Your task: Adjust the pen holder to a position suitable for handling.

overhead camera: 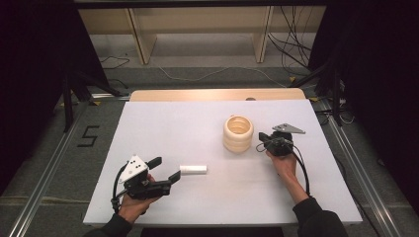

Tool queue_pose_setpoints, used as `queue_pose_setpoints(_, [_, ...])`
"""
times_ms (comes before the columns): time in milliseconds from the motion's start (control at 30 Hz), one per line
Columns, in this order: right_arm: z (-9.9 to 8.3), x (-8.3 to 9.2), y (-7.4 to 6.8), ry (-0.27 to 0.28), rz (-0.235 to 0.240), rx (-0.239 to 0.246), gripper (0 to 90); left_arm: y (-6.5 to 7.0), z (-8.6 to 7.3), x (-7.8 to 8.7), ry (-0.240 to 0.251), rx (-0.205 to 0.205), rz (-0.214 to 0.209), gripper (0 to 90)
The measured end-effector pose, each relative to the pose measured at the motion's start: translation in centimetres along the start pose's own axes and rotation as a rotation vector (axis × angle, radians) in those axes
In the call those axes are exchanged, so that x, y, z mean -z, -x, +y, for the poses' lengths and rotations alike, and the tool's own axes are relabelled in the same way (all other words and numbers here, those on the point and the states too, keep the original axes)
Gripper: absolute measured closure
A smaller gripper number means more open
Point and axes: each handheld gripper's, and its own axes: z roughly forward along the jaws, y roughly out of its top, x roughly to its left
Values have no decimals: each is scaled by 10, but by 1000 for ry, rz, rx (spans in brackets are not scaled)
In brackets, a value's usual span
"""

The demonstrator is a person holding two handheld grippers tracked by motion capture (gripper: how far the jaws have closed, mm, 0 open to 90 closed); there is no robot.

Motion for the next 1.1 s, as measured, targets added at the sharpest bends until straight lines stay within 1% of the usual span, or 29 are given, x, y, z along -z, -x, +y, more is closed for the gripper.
queue_pose_setpoints(133, [1,-6,-4,-8,9,-11,900,0,0,1,0,-4,-2,137])
queue_pose_setpoints(267, [1,-11,-9,-19,14,2,900,0,0,1,1,-4,0,137])
queue_pose_setpoints(600, [0,-13,-13,-22,14,-5,900,0,0,0,-4,-4,-1,137])
queue_pose_setpoints(733, [0,-15,-19,-24,28,-2,900,0,0,0,-2,-3,-1,137])
queue_pose_setpoints(900, [2,-20,-28,-27,51,18,900,0,0,0,-2,-4,-1,137])
queue_pose_setpoints(1100, [3,-24,-39,-31,68,27,900,0,0,0,-2,-4,-2,137])
